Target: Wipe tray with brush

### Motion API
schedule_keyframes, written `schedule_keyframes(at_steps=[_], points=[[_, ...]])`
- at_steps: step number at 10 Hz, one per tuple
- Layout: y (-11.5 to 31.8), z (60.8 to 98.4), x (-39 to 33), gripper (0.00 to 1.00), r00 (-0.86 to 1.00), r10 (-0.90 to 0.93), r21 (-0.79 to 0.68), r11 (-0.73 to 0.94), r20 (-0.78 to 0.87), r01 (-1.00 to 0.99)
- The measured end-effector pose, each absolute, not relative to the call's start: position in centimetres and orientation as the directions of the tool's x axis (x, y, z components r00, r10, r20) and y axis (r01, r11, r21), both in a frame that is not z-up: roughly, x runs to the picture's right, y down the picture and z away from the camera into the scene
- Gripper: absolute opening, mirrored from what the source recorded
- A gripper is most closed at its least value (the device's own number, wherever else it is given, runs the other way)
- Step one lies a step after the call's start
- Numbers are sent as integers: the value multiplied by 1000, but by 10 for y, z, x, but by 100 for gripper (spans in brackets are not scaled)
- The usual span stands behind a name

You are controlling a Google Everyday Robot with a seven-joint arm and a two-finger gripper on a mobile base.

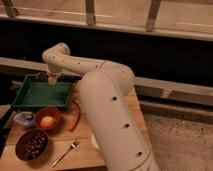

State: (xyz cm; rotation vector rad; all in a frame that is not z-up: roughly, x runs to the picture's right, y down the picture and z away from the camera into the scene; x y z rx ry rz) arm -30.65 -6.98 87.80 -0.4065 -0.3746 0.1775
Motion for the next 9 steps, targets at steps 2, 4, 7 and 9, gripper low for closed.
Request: schedule_keyframes(at_steps=[2,4,7,9], points=[[-47,853,-316,0,914,224,-420,905,338,-66],[-17,839,-314,0,917,219,-450,891,334,-49],[-2,846,-300,0,916,281,-485,867,285,-115],[-19,863,-290,0,907,330,-487,857,261,-172]])
